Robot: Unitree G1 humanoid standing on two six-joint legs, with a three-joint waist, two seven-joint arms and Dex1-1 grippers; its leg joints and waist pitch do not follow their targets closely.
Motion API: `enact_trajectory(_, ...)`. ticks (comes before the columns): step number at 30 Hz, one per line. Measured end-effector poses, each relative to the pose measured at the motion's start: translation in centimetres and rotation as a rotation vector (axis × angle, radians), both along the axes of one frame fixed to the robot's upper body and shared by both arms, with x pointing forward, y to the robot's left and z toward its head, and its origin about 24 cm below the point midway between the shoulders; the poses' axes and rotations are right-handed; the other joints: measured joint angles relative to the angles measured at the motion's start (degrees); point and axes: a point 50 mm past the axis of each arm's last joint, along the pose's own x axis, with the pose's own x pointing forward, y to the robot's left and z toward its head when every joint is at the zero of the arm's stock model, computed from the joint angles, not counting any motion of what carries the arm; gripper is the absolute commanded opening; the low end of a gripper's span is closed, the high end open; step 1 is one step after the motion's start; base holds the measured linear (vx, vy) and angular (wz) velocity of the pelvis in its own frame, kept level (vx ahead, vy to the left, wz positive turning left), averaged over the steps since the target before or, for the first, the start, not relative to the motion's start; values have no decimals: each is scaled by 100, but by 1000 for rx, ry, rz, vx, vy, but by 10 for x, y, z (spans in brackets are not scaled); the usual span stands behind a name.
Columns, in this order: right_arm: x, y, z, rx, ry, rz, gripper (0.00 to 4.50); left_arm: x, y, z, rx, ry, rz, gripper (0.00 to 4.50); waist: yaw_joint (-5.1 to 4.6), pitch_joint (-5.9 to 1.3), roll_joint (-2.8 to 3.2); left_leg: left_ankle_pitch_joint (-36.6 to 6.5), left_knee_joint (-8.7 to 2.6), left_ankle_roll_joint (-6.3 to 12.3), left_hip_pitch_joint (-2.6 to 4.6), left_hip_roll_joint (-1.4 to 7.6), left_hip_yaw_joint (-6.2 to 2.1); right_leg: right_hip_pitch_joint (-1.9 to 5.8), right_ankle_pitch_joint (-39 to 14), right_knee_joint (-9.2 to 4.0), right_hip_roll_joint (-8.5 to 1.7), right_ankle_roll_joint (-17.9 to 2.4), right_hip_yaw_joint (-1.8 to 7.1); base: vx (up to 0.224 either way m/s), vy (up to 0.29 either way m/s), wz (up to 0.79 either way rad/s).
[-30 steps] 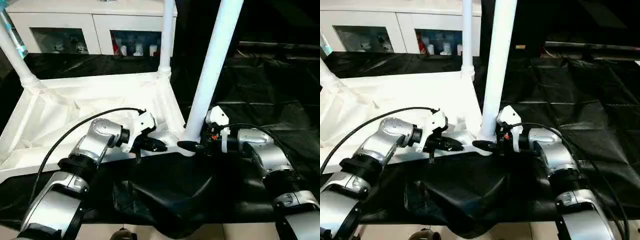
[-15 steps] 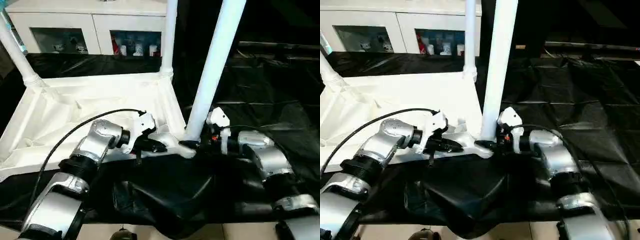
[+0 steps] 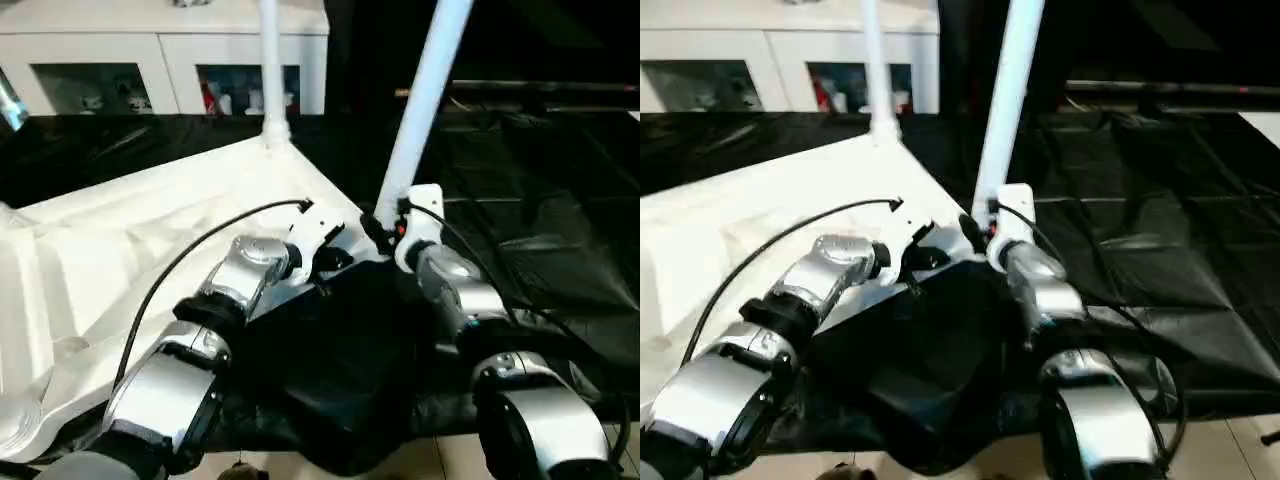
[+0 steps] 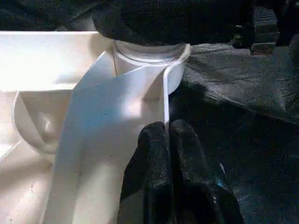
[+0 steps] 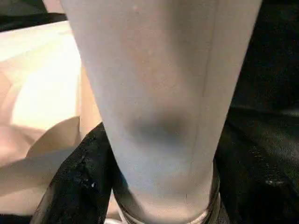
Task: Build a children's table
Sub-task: Rotate leg to tighten
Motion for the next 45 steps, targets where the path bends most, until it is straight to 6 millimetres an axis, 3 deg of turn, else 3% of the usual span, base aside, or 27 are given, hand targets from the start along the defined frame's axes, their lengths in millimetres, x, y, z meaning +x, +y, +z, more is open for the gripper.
enact_trajectory(8, -5, -3, 0, -58, -38, 194, 349, 0, 17, 1, 12, -18, -43, 0, -34, 0, 0, 0, 2, 1, -2, 0, 0, 0, 0, -2, 0, 0, 0, 0, 0, 0)
enact_trajectory(18, -34, -38, 4, -170, -64, 623, 349, -20, 38, -2, -24, 12, -281, 0, 162, 2, 4, 2, 3, 8, -11, 4, 3, -5, -1, -9, 0, 0, -2, 0, 0, 0)
enact_trajectory(25, -45, -40, 7, -171, -38, 775, 349, -29, 45, -2, -23, 42, -392, 0, 234, 2, 3, 3, 8, 7, -10, 3, 4, -2, 2, 0, -4, -1, -2, 0, 0, 0)
enact_trajectory(26, -45, -39, 8, -162, -34, 788, 326, -30, 46, -2, -23, 45, -402, 0, 239, 2, 3, 3, 8, 7, -11, 3, 4, -2, 2, 0, -4, 0, -2, 0, 0, 0)
enact_trajectory(32, -48, -41, 10, -164, -17, 823, 275, -33, 49, -1, -21, 51, -428, 0, 250, 2, 3, 3, 8, 7, -13, 3, 4, -3, 1, -4, -4, 1, -2, 0, 0, 0)
enact_trajectory(39, -51, -41, 9, -163, -17, 826, 263, -35, 48, -1, -23, 59, -431, 0, 250, 2, 3, 3, 8, 7, -13, 3, 4, -3, 0, -6, -4, 2, -2, 0, 0, 0)
enact_trajectory(45, -38, -34, -2, -142, -21, 569, 262, -23, 36, -4, -12, 38, -273, 0, 183, 2, 2, 4, 9, 5, 1, 1, 4, 4, 6, 2, -4, 1, 0, 0, 0, 0)
